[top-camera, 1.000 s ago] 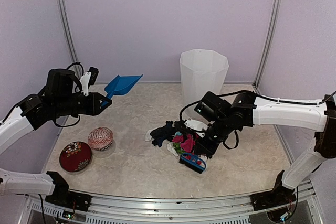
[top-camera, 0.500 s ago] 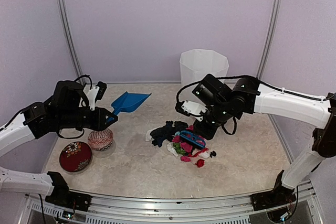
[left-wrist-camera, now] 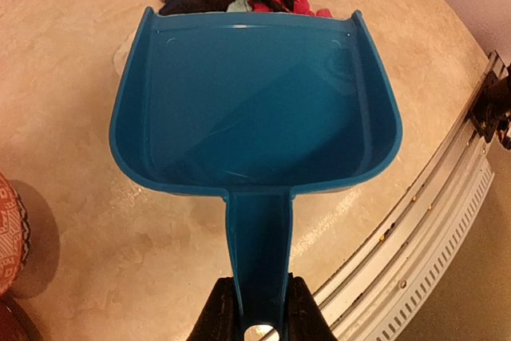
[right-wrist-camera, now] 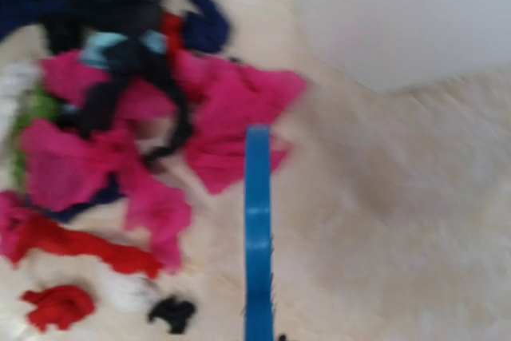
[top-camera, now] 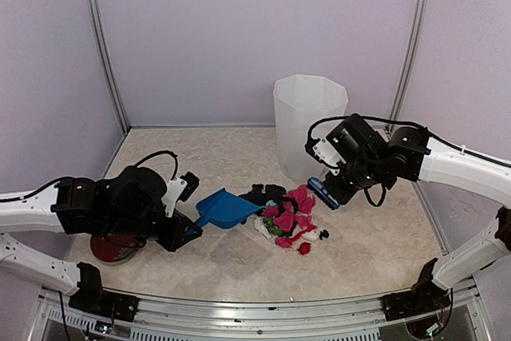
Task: Sweep away the paper scraps from the table
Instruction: Sweep the paper scraps into the dustpan, then dump the paper scraps in the dustpan into the trash bin.
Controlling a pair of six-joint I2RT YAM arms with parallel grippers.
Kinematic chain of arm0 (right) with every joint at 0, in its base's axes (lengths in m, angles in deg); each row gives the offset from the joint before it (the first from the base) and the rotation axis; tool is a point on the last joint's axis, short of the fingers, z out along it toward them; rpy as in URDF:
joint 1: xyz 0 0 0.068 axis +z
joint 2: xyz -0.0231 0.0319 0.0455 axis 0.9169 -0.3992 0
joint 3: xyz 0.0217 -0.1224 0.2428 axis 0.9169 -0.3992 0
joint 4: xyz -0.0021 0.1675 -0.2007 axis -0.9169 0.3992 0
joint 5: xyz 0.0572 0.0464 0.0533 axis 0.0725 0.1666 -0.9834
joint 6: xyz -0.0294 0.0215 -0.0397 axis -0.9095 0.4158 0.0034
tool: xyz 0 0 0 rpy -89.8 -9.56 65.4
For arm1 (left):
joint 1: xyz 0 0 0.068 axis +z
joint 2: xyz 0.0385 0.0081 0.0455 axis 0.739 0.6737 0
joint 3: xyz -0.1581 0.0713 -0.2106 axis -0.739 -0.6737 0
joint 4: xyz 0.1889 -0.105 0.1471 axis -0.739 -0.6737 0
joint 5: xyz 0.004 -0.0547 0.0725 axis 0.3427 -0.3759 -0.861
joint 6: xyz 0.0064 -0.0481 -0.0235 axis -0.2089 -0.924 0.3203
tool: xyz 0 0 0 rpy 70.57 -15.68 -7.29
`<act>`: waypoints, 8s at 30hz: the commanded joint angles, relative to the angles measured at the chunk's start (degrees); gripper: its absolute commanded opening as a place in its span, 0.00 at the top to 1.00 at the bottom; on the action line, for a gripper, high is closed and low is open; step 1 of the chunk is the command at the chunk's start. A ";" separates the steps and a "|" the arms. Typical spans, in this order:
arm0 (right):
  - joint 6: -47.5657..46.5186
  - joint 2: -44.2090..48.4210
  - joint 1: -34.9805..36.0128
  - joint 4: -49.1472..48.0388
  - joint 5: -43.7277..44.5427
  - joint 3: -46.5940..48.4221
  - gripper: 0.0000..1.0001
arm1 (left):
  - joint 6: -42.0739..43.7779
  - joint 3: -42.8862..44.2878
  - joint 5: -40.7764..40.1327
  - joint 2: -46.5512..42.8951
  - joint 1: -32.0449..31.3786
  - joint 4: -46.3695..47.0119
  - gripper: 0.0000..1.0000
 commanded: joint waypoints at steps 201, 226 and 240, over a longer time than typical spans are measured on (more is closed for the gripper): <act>14.87 12.71 -0.70 -15.24 9.96 -16.79 1.00 | 14.80 39.25 -16.24 29.50 -0.97 3.13 1.00; 16.19 18.22 -1.22 -19.74 6.78 -24.37 1.00 | 23.75 88.58 4.51 58.66 12.66 -8.89 1.00; 16.57 18.90 -1.30 -20.05 5.65 -25.68 1.00 | 18.48 84.94 27.61 63.39 17.24 -1.99 1.00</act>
